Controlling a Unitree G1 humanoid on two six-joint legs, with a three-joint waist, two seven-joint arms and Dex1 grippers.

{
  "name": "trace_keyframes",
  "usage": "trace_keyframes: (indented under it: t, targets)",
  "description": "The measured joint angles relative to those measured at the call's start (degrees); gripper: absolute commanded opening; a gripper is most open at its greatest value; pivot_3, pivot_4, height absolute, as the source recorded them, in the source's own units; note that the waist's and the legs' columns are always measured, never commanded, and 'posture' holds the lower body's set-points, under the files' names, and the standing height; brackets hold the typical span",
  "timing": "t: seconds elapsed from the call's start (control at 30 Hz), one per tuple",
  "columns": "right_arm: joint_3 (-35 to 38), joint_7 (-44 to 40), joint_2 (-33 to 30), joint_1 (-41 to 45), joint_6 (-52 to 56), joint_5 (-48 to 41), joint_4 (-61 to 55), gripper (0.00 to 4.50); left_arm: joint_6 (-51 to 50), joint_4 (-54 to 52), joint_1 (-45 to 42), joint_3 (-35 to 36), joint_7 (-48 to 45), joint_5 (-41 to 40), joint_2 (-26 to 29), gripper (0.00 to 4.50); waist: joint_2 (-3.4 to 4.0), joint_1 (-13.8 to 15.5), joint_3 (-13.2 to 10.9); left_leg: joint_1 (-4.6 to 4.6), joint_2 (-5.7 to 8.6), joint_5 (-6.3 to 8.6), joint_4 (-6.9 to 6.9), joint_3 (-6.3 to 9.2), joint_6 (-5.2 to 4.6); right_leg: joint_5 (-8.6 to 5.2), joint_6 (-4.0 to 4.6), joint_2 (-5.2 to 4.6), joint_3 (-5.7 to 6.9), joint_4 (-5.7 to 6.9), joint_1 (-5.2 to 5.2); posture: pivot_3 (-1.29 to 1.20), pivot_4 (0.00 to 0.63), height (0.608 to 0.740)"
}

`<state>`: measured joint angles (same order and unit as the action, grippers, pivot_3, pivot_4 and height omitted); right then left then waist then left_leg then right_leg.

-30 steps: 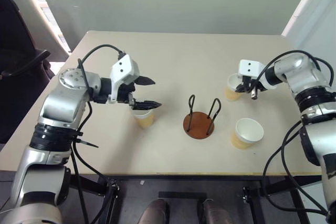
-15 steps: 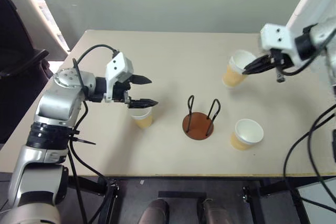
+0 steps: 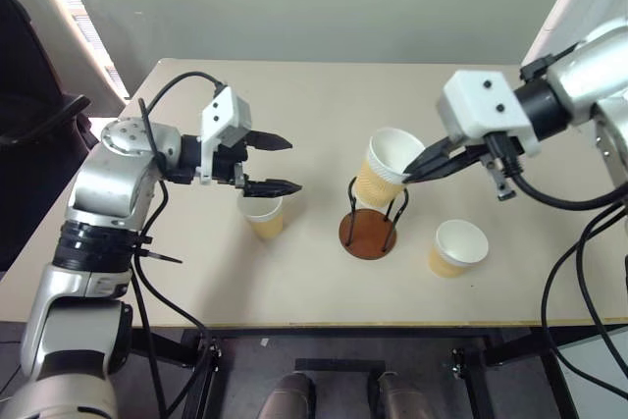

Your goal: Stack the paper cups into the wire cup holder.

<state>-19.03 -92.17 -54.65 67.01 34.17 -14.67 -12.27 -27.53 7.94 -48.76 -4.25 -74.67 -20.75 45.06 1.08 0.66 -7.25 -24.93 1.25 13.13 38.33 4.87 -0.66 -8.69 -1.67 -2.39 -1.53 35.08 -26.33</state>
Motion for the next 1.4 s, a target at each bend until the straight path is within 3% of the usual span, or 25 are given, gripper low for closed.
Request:
trace_keyframes:
  t: [0.4, 0.5, 0.73, 0.9, 1.2, 1.4]
  targets:
    - [-2.22, -0.07, 1.01, -1.21, -4.29, 2.10, 3.28, 0.04, 0.11, -0.09, 0.61, 0.01, 0.35, -0.02, 0.00, 4.50, 0.00, -0.02, 0.00, -0.01, 0.00, -0.02, 0.00, -0.01, 0.00, 0.04, -0.07, 0.00, 0.00, -0.03, 0.00, 0.00, 0.150, 0.740]
    - [-2.79, -0.05, 1.68, -1.23, -5.17, 3.39, 3.47, 0.55, 0.27, -0.12, 0.64, 0.01, 0.76, -0.02, -0.07, 4.50, 0.00, -0.03, 0.00, 0.00, 0.00, -0.02, 0.02, -0.01, -0.01, 0.06, -0.09, 0.00, 0.00, -0.03, 0.01, 0.00, 0.150, 0.740]
    - [-4.02, 1.87, 4.54, -2.47, -5.26, 5.68, 3.55, 2.85, 0.28, -1.48, 0.69, 0.01, 1.28, -0.28, -0.72, 4.50, 0.00, -0.04, 0.00, -0.01, 0.00, -0.04, 0.06, -0.01, -0.04, 0.09, -0.11, 0.00, 0.01, -0.01, 0.01, 0.00, 0.150, 0.740]
    - [-2.21, 5.66, 5.21, -3.32, -1.82, 5.15, 3.61, 2.85, 0.27, -4.21, 1.21, -0.01, 2.50, 0.22, 0.01, 4.50, 0.00, -0.05, 0.00, -0.02, 0.00, -0.05, 0.09, -0.02, -0.03, 0.10, -0.12, 0.00, 0.01, -0.02, 0.03, 0.00, 0.150, 0.740]
    - [9.43, 8.03, 3.67, -4.01, 18.17, -10.48, -1.82, 2.85, -0.03, -17.62, 6.33, -3.54, 1.14, 7.45, 12.97, 4.50, -0.01, -0.26, 0.01, 0.01, 0.01, -0.12, 0.03, -0.04, 0.11, -0.06, 0.05, 0.03, -0.01, -0.08, 0.05, 0.00, 0.150, 0.740]
    - [12.03, 10.47, 3.50, -4.27, 25.54, -18.05, -3.89, 2.85, -0.44, -19.80, 7.39, -7.79, 1.72, 12.78, 13.98, 4.50, -0.02, -0.30, 0.01, 0.03, 0.01, -0.03, 0.03, 0.00, -0.08, -0.07, 0.10, 0.03, -0.01, -0.02, 0.03, 0.00, 0.150, 0.740]
